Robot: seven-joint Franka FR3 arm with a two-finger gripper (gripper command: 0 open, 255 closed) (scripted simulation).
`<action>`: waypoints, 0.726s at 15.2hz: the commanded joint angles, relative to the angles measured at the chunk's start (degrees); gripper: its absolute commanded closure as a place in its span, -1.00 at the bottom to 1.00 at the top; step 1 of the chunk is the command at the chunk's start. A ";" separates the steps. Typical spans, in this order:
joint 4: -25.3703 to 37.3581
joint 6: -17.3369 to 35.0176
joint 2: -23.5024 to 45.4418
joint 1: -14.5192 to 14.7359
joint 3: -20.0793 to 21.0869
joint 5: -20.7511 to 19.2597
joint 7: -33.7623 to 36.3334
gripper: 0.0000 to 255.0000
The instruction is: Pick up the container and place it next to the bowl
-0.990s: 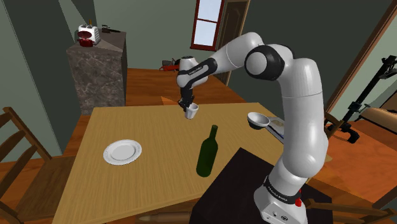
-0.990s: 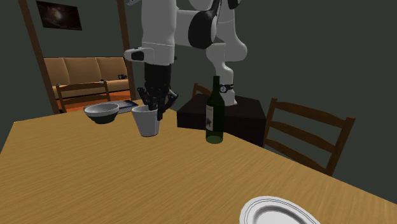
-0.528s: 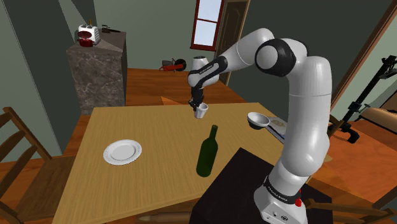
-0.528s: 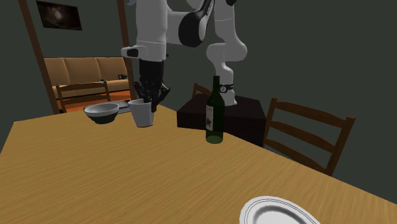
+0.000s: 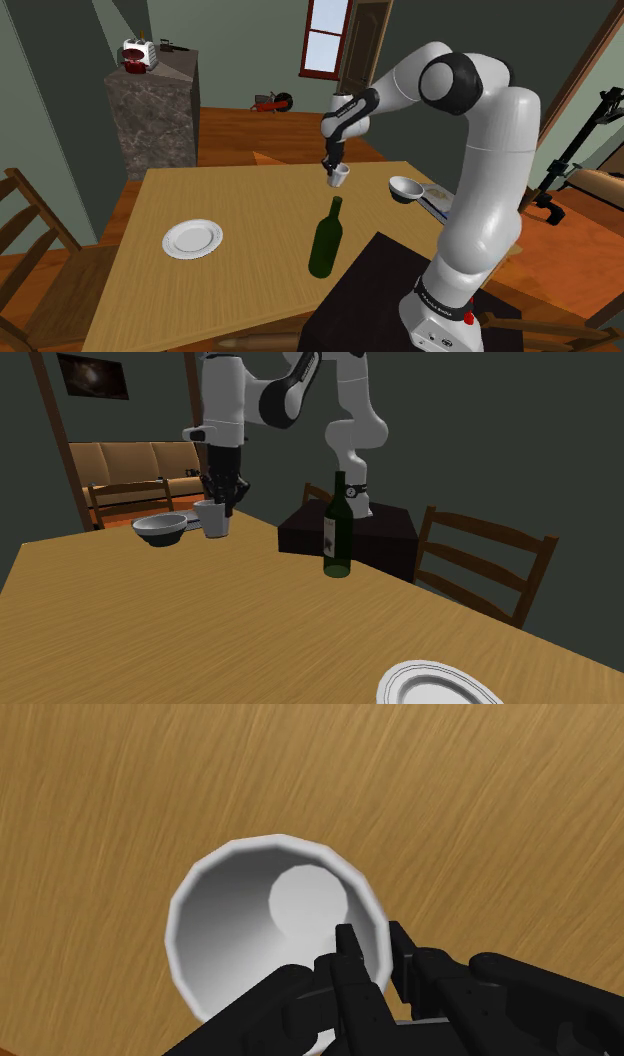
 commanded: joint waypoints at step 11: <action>-7.57 4.67 -4.64 -10.13 -5.34 1.23 -16.24 1.00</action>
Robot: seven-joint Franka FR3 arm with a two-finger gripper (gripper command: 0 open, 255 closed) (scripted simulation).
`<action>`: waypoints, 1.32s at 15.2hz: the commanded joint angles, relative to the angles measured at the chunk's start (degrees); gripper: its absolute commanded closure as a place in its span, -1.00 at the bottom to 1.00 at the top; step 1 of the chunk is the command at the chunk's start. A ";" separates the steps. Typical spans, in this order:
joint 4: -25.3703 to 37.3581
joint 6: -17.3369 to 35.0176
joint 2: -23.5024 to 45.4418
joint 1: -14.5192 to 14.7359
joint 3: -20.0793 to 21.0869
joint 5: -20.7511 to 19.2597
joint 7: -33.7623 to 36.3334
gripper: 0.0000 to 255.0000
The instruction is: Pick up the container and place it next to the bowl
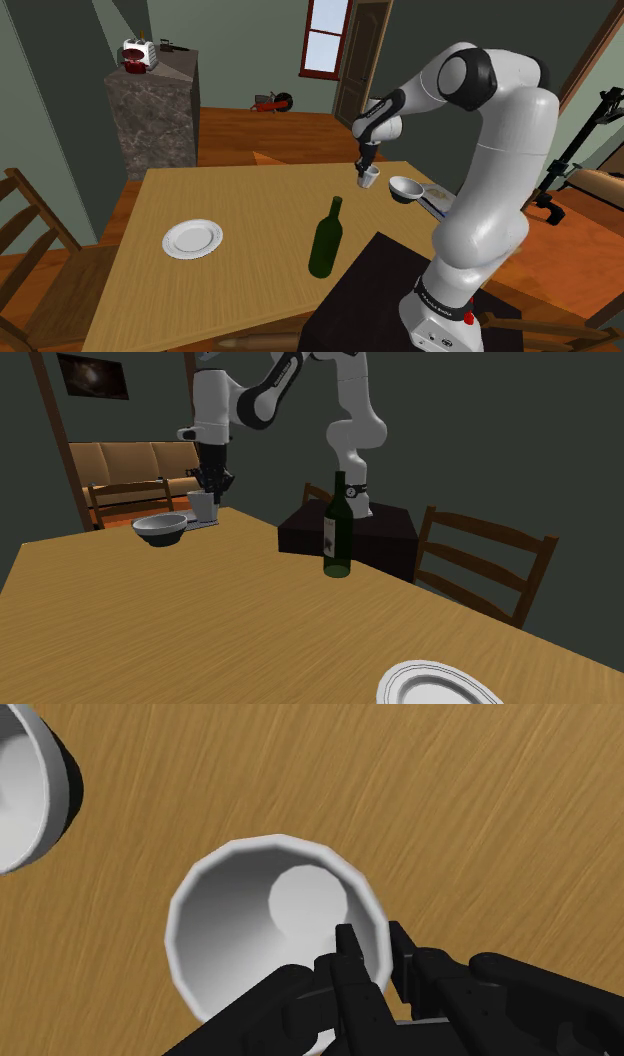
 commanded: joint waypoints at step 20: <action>5.58 3.06 7.06 -18.36 -5.49 8.84 -29.69 1.00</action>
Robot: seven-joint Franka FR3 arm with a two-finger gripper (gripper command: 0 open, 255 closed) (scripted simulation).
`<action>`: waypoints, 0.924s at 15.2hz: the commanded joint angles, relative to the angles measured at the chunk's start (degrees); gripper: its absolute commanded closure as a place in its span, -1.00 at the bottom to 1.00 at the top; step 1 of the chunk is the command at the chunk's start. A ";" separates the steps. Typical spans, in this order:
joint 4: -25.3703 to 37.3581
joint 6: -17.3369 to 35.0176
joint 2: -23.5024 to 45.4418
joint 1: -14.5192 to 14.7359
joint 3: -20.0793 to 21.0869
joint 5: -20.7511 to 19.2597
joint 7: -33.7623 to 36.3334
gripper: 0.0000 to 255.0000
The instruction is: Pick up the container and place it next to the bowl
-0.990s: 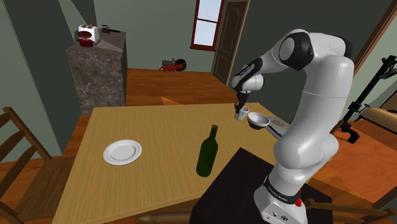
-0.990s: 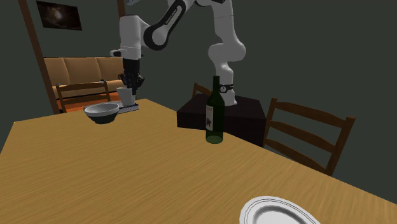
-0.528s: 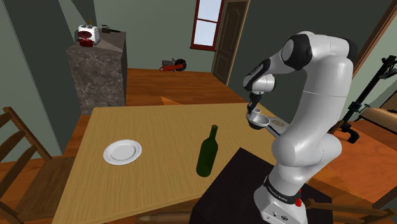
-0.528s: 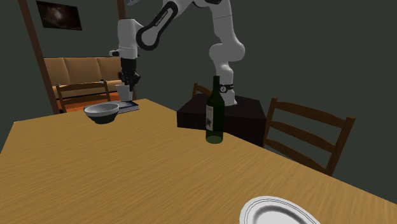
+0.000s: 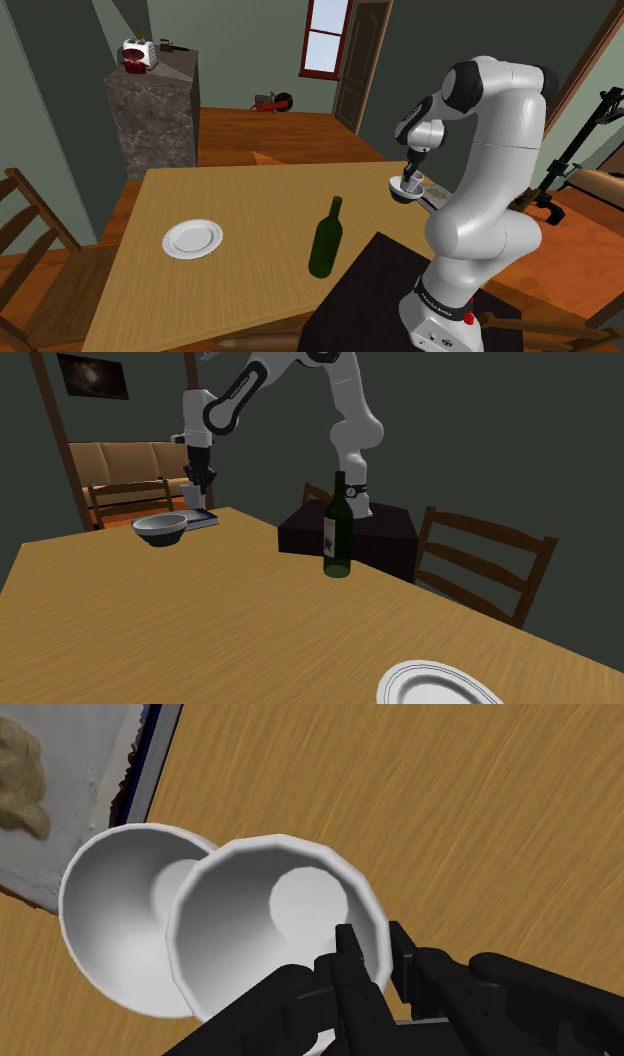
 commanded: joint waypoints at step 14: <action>-0.34 9.10 9.00 -2.38 2.89 4.22 -2.50 1.00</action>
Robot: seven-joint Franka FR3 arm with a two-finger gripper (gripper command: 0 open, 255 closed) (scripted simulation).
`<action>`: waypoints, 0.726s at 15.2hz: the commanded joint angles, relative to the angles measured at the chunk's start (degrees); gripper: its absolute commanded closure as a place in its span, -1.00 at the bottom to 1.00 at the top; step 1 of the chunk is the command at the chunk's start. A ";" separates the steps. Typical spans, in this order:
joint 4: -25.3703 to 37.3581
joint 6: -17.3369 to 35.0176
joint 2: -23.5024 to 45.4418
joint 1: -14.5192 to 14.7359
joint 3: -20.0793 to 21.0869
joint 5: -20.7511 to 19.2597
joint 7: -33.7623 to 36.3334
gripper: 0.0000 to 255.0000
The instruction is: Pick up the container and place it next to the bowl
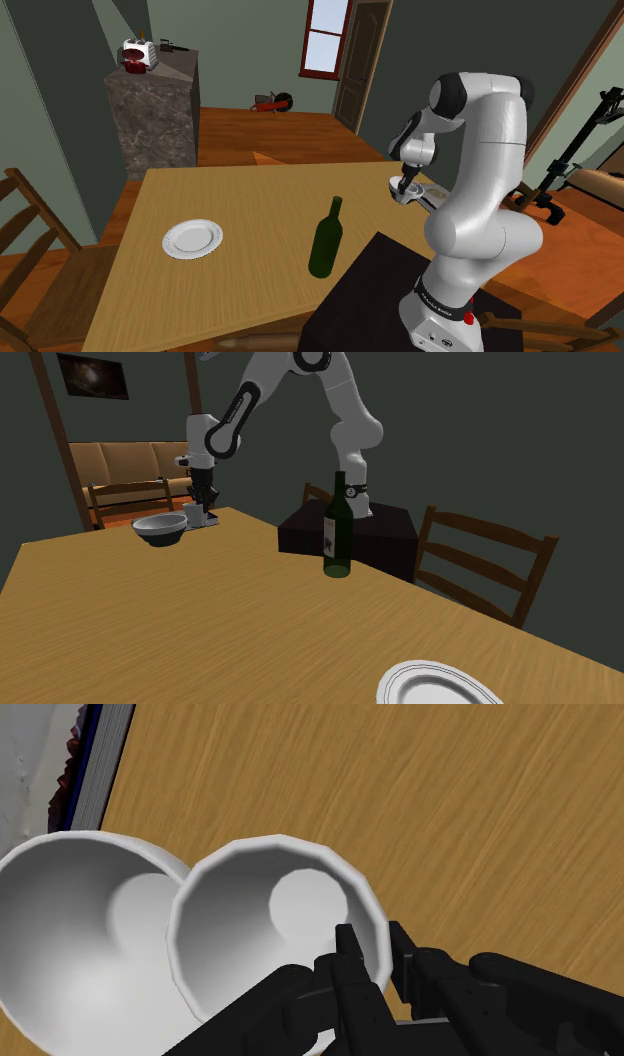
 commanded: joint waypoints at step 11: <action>1.50 6.48 7.95 -2.37 3.00 2.87 -1.59 1.00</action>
